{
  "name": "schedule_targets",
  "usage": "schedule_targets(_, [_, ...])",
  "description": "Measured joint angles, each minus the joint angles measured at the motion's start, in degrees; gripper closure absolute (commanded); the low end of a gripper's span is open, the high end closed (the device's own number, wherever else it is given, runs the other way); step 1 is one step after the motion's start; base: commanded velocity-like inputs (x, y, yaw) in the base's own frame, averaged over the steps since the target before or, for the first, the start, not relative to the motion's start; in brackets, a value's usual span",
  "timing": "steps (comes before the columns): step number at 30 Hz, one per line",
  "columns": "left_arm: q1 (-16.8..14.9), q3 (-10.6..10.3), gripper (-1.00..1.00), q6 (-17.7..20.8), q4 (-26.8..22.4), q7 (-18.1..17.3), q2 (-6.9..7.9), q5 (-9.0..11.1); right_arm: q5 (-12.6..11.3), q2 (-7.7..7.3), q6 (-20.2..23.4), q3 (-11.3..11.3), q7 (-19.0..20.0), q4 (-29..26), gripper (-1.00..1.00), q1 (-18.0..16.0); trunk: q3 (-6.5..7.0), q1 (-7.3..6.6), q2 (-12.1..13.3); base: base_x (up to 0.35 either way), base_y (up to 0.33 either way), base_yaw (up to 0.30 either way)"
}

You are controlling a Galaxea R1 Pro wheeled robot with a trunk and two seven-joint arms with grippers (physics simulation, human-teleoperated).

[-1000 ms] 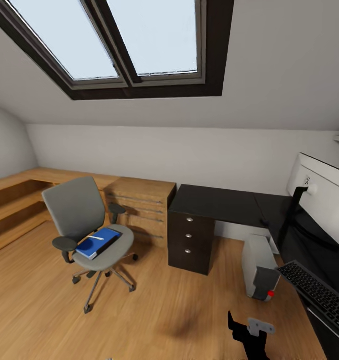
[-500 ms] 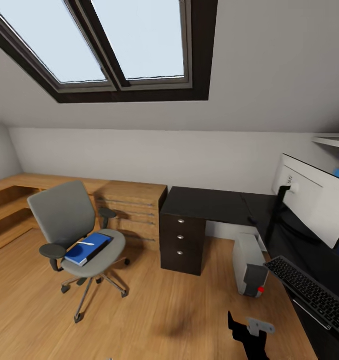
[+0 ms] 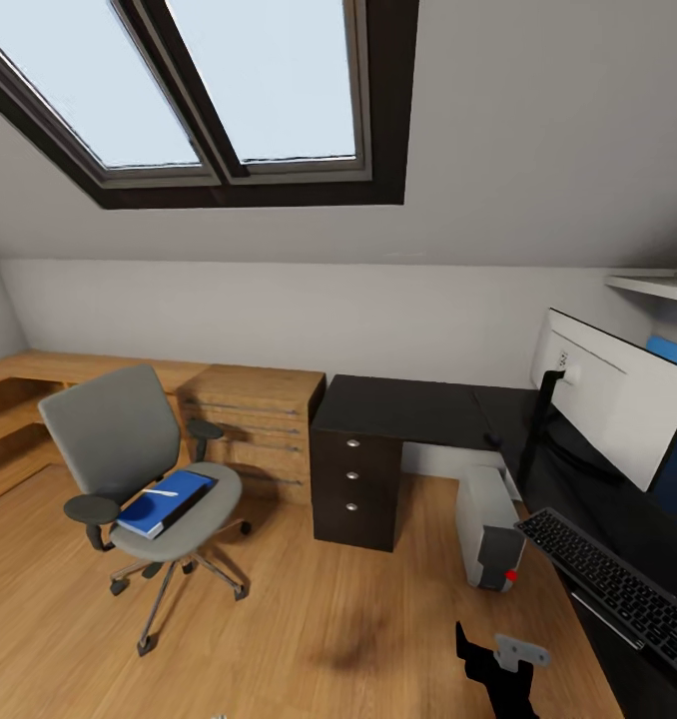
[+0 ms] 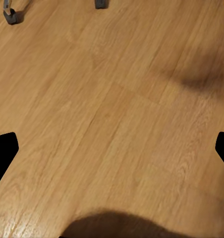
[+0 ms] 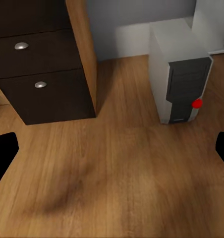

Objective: In the bedroom, organize the workspace by keeping the computer under the desk, ensuring the monitor is on the desk, placing the keyboard on the desk next to the monitor, placing the mouse on the desk next to the keyboard, moving the folder from the swivel chair onto the desk next to the mouse, stacking the notebook on top of the folder with the pen on top of the notebook, and positioning the swivel chair next to the desk.

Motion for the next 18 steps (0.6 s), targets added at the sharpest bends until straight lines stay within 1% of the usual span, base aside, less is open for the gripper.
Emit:
schedule_targets(8, [0.00,0.05,-1.00,0.08,0.00,0.00,0.00,0.07,0.23,0.03,-0.16,0.05,-0.01,-0.33,-1.00,-0.06,0.01,0.00,0.00,0.000,0.000,-0.002])
schedule_targets(13, [0.00,0.04,-1.00,0.05,0.00,0.00,0.00,0.08,0.27,0.17,1.20,-0.06,-1.43,-3.65,-1.00,-0.15,0.01,0.00,0.00,0.000,0.000,0.000])
schedule_targets(15, [0.00,0.02,-1.00,0.03,0.00,0.00,0.00,0.08,0.30,0.43,2.97,-0.11,-2.65,-6.08,-1.00,-0.19,0.01,0.00,0.00,0.000,0.000,0.000])
schedule_targets(17, [0.00,0.04,-1.00,0.02,0.00,0.00,0.00,0.09,0.34,0.86,5.88,-0.07,-4.09,-9.17,-1.00,-0.22,0.01,0.00,0.00,0.000,0.000,0.000])
schedule_targets(18, [0.00,0.05,-1.00,0.01,0.01,0.00,0.00,0.09,0.38,1.19,9.94,-0.09,-5.33,-12.81,-1.00,-0.24,0.02,0.00,0.00,0.000,0.000,0.000])
